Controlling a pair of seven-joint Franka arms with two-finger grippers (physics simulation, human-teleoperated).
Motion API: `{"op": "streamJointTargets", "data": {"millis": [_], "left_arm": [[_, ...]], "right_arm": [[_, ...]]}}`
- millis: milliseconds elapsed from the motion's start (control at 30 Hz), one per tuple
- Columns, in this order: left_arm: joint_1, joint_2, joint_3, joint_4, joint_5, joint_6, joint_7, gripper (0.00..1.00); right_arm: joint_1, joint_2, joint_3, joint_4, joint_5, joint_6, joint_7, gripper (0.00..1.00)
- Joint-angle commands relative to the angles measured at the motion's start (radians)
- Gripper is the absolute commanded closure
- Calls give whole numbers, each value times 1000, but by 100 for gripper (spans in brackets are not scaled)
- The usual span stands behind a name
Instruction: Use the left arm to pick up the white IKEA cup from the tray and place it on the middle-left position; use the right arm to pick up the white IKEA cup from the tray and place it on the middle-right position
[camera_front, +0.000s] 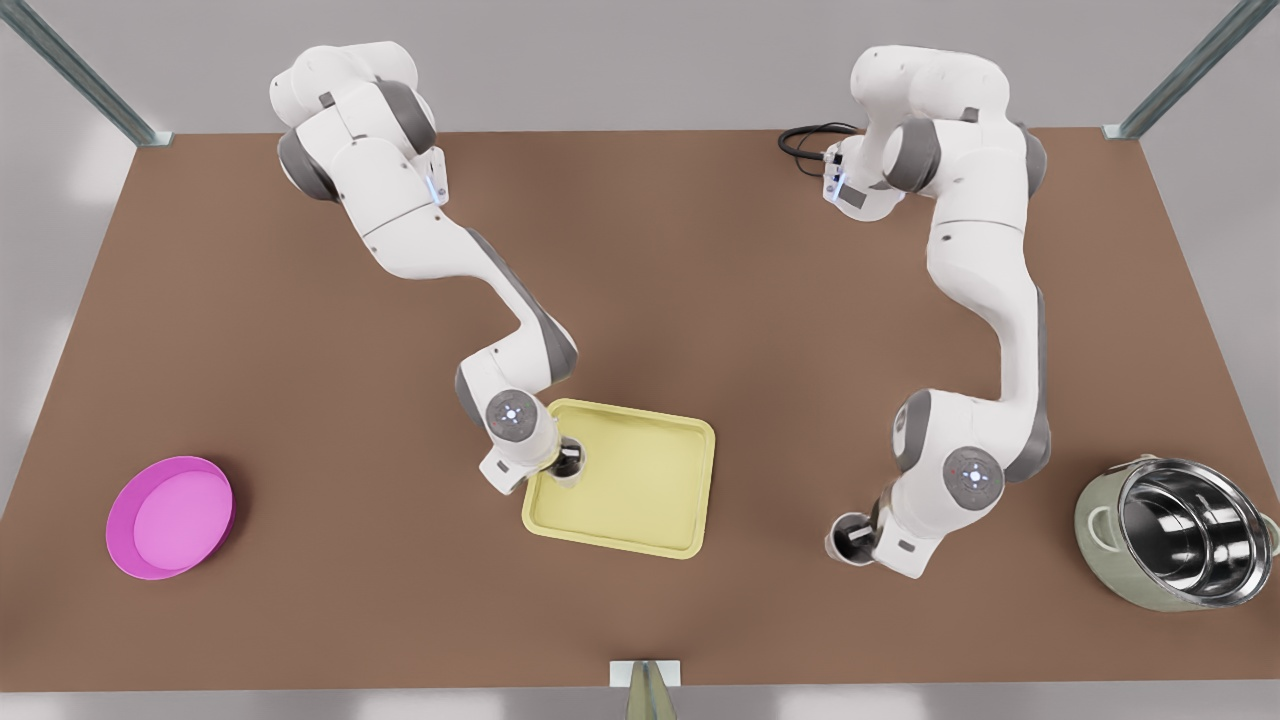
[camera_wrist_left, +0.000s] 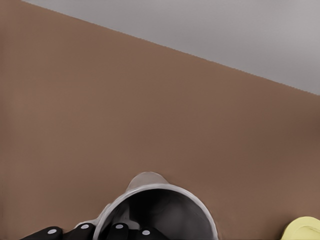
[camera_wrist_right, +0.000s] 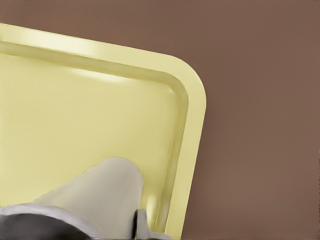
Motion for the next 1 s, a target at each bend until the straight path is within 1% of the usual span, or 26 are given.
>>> {"op": "streamJointTargets", "data": {"millis": [0, 67, 100, 200, 233, 267, 300, 333, 367, 400, 433, 467, 500, 533, 600, 633, 667, 700, 733, 767, 800, 833, 867, 900, 933, 967], "left_arm": [[25, 30, 4, 1, -15, 11, 459, 98], [34, 64, 5, -1, -15, 65, 457, 98], [37, 71, 5, -1, -15, 67, 457, 98], [35, 82, 2, -1, -21, 88, 448, 97], [35, 82, 2, -1, -21, 90, 449, 86], [34, 80, 1, -1, -21, 91, 453, 0], [34, 80, 1, -1, -21, 91, 454, 0], [34, 80, 1, -1, -21, 91, 456, 0], [34, 80, 1, -1, -19, 91, 456, 0], [34, 80, 1, -1, -18, 91, 456, 0], [34, 77, 2, 1, -15, 90, 456, 0], [34, 67, 5, 2, -13, 82, 457, 0], [32, 57, 18, 2, -13, 68, 457, 0], [32, 22, 18, 11, -12, 21, 457, 0], [-1, -74, 16, 24, 45, -114, 456, 0], [-11, -143, 15, 24, 45, -199, 456, 0], [-11, -312, 2, 22, 24, -442, 448, 0], [-11, -390, 5, -1, -4, -583, 456, 0], [-8, -531, 7, -182, -4, -538, 456, 0], [3, -703, 11, -467, -4, -345, 457, 0], [3, -727, 11, -539, -7, -253, 447, 0], [3, -693, 11, -492, -10, -251, 449, 0], [5, -693, 13, -489, -9, -251, 456, 0], [5, -693, 11, -490, -9, -249, 456, 0], [5, -693, 11, -490, -9, -251, 454, 0], [3, -691, 11, -490, -9, -251, 454, 0]], "right_arm": [[-3, -16, -3, 2, -6, -4, 10, 81], [-6, -69, -9, -9, -2, -32, 14, 80], [-54, -109, 0, -53, 0, -36, -9, 80], [-98, -243, 1, -231, 3, 5, -65, 80], [-121, -298, 1, -337, 3, 66, -112, 80], [-152, -332, 1, -428, 5, 129, -160, 80], [-177, -344, 1, -469, 40, 143, -184, 80], [-183, -344, 1, -518, 115, 195, -220, 80], [-184, -347, 2, -555, 123, 237, -233, 73], [-195, -347, 1, -561, 121, 237, -241, 68], [-197, -347, 1, -563, 123, 237, -244, 48], [-198, -345, 1, -563, 123, 237, -246, 45], [-198, -347, 2, -563, 123, 235, -246, 37], [-198, -349, 2, -563, 123, 232, -246, 36], [-198, -373, 1, -563, 123, 223, -244, 5], [-200, -384, -1, -561, 123, 220, -250, 0], [-219, -405, -6, -558, 120, 189, -275, 0], [-226, -434, -6, -552, 120, 150, -302, 0], [-236, -508, -7, -534, 112, 38, -313, 0], [-262, -585, -9, -485, 110, -65, -368, 0], [-293, -597, -12, -307, 107, -243, -419, 0], [-325, -592, -18, -138, 52, -397, -444, 0], [-338, -594, -29, -44, 41, -532, -520, 0], [-365, -675, -30, -156, 46, -521, -549, 0], [-387, -707, -29, -210, 46, -489, -562, 0], [-388, -707, -27, -210, 41, -496, -562, 0]]}}
